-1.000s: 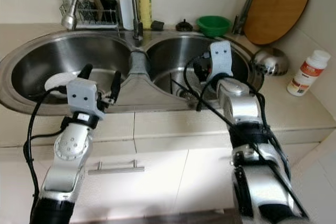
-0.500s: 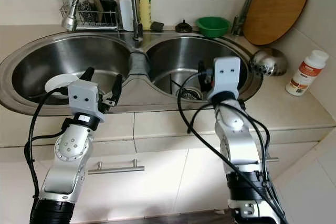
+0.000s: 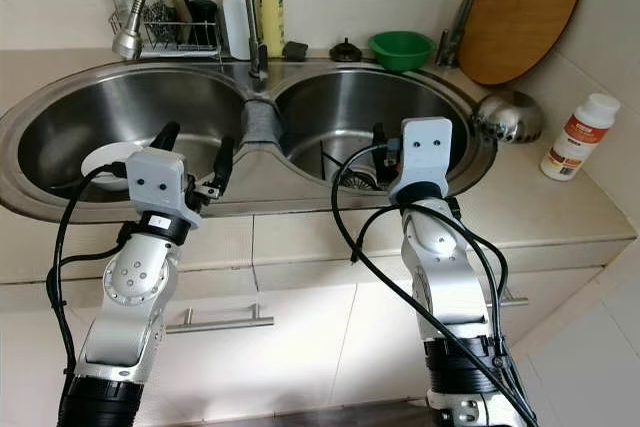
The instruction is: Kitchen organization
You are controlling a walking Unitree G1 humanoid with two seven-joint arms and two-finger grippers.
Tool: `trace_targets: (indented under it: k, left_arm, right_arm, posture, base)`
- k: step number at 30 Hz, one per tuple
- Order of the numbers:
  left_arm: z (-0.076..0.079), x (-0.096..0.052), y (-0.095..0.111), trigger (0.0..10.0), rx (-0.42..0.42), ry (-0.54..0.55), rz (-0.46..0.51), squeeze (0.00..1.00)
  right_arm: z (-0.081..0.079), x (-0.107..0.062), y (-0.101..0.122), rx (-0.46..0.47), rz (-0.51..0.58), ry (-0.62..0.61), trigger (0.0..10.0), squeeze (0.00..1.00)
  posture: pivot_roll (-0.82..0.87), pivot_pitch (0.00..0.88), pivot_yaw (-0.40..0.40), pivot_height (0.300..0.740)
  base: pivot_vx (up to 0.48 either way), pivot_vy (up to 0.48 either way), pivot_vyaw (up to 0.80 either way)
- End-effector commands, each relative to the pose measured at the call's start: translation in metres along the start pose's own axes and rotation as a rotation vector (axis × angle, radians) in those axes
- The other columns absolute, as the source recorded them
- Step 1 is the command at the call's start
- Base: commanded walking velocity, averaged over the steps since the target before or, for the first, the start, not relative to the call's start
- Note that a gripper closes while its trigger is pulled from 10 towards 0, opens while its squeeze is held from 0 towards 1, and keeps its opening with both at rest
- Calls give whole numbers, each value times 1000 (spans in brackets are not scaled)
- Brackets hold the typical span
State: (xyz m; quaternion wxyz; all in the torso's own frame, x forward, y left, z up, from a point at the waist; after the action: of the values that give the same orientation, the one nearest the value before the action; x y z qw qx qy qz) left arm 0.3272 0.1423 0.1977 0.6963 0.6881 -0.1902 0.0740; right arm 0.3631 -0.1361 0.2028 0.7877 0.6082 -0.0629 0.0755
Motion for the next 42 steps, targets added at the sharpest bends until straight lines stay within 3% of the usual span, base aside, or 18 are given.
trace_targets:
  k: [1, 18, 30, 42]
  left_arm:
    - [1, 1, 5, 10000, -8, -10, 16, 0]
    - [4, 1, 6, 10000, 0, -21, 22, 0]
    - [4, 1, 7, 10000, 11, -25, 40, 0]
    - [6, 0, 7, 10000, 18, -30, 44, 0]
  right_arm:
    - [2, -2, 4, -3, 11, -12, 10000, 0]
    - [1, -1, 3, 0, 8, -16, 10000, 0]
    - [1, -6, 4, -23, 13, -7, 10000, 0]
    - [6, -18, 4, -60, 33, -22, 10000, 0]
  posture:
    - [-16, 0, -85, 740]
    - [-15, 0, -88, 740]
    - [-25, 0, -84, 740]
    - [-35, 0, -81, 740]
  base:
    - [0, 480, 0]
    - [0, 480, 0]
    - [0, 0, 0]
    - [0, 0, -791]
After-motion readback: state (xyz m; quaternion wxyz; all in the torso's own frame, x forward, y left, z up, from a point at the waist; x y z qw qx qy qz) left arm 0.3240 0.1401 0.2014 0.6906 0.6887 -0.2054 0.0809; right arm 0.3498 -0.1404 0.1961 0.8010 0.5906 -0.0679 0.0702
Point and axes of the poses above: a point about 5 cm out from each wrist's last joint towards the gripper, its own x axis pointing out of the wrist towards the gripper, its own y axis along the axis of the wrist's last joint, z = x × y, the point moved 4 cm from there along x, pointing out of the wrist towards the gripper, and after that the axes turned 12 degrees about -x, right-handed, at the moved point
